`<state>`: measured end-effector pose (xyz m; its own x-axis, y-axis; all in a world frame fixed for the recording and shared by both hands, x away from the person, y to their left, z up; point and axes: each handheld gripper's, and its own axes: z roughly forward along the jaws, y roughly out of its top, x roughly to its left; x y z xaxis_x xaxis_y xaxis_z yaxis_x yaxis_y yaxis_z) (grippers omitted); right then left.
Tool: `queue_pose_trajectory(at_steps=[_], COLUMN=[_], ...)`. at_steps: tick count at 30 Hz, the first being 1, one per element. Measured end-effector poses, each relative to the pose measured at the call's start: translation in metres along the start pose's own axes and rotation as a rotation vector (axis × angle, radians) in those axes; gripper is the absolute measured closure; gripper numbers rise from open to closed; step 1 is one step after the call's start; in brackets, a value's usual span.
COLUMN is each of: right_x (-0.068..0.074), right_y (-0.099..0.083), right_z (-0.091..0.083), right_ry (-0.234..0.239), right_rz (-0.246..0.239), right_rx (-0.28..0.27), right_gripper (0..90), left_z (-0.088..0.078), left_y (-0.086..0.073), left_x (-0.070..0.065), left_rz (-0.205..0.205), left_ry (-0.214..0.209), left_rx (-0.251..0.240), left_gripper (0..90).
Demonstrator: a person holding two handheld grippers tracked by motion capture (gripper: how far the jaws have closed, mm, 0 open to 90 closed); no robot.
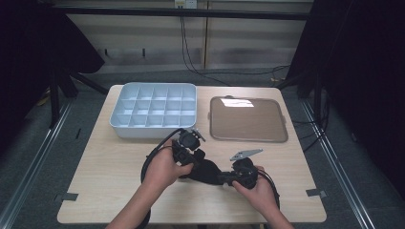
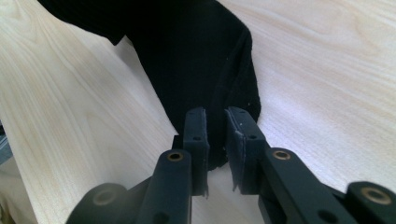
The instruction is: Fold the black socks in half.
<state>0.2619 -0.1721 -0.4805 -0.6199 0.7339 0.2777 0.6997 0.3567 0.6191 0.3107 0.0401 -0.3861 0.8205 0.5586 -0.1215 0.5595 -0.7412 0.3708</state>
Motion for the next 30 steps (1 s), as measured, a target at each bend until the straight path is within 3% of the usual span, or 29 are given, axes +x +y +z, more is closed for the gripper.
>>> queue_pose_trajectory(at_steps=[13, 15, 18, 22, 24, 30], right_x=[-0.011, -0.015, -0.016, -0.018, -0.018, -0.026], right_y=[-0.004, -0.004, -0.004, -0.004, -0.004, -0.007], right_z=[-0.020, -0.025, -0.029, -0.031, -0.032, -0.037], right_ry=[-0.030, -0.034, -0.036, -0.037, -0.055, -0.076], right_rz=[0.001, 0.005, 0.017, -0.005, -0.020, 0.000], right_rx=[-0.011, -0.025, -0.025, -0.016, 0.002, 0.013], right_gripper=[77.3, 71.6, 71.4, 70.6, 72.4, 81.4], left_z=[0.011, 0.011, 0.011, 0.010, 0.010, 0.009], left_y=[0.003, 0.002, 0.001, 0.002, 0.001, 0.000], left_x=[0.001, 0.002, 0.003, 0.003, 0.003, 0.005], left_rz=[-0.002, 0.000, 0.004, 0.002, -0.001, -0.009], left_ry=[0.008, 0.010, 0.010, 0.012, 0.015, 0.016], left_rx=[0.027, 0.029, 0.036, 0.033, 0.030, 0.019], left_gripper=[78.2, 78.2, 78.2, 78.2, 78.2, 78.2])
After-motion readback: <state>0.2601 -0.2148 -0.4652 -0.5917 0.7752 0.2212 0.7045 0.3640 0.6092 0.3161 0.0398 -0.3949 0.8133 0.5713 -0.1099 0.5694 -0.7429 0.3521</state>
